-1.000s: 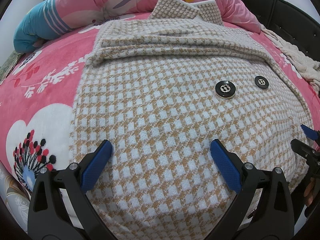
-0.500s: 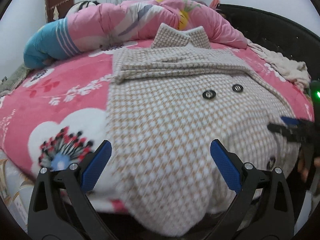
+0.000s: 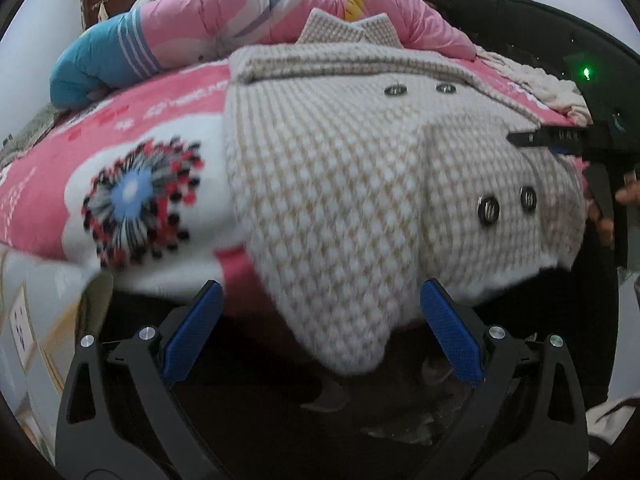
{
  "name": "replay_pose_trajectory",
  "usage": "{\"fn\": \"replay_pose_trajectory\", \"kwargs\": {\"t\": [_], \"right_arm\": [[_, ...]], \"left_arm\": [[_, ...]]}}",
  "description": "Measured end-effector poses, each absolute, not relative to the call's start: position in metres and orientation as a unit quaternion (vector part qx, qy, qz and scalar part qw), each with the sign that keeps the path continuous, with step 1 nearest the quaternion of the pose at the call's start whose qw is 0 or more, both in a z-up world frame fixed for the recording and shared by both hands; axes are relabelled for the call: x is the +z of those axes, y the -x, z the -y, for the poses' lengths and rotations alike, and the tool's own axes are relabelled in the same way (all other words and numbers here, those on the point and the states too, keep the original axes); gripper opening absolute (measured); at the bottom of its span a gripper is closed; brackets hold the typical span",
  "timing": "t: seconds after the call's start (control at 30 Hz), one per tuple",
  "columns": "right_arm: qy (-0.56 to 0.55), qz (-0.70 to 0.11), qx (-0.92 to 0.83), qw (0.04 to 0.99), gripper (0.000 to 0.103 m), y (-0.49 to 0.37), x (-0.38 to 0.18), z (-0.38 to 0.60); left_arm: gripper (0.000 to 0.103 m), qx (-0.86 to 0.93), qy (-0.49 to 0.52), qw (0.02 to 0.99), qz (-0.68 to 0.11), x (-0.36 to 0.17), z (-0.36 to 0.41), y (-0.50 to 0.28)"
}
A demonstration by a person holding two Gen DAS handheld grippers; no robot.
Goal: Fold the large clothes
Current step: 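Lower both tools to the coat hem and close on it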
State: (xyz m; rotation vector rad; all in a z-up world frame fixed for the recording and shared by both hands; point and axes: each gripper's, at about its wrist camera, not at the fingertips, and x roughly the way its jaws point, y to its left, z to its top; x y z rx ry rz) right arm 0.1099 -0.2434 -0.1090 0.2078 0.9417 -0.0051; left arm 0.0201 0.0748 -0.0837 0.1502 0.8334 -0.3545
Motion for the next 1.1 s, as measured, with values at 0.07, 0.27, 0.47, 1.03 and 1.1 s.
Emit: {"fn": "replay_pose_trajectory", "kwargs": {"t": [0.07, 0.27, 0.47, 1.03, 1.1], "right_arm": [[-0.099, -0.454, -0.002, 0.886, 0.097, -0.109, -0.109, 0.243], [-0.097, -0.458, 0.002, 0.884, 0.097, -0.11, -0.108, 0.243], [-0.096, -0.456, 0.002, 0.885, 0.097, -0.108, -0.109, 0.243], [-0.086, -0.466, 0.022, 0.88, 0.097, -0.06, -0.098, 0.245], [-0.088, -0.475, 0.019, 0.875, 0.097, -0.042, -0.099, 0.249]], "left_arm": [[0.095, -0.173, -0.059, 0.894, -0.409, -0.09, -0.081, -0.016], [0.077, -0.186, -0.002, 0.886, -0.425, -0.106, -0.096, -0.018], [0.066, -0.195, 0.032, 0.87, -0.453, -0.123, -0.099, -0.037], [0.05, -0.207, 0.068, 0.832, -0.51, -0.158, -0.085, -0.077], [0.05, -0.208, 0.07, 0.828, -0.516, -0.161, -0.086, -0.079]]}}
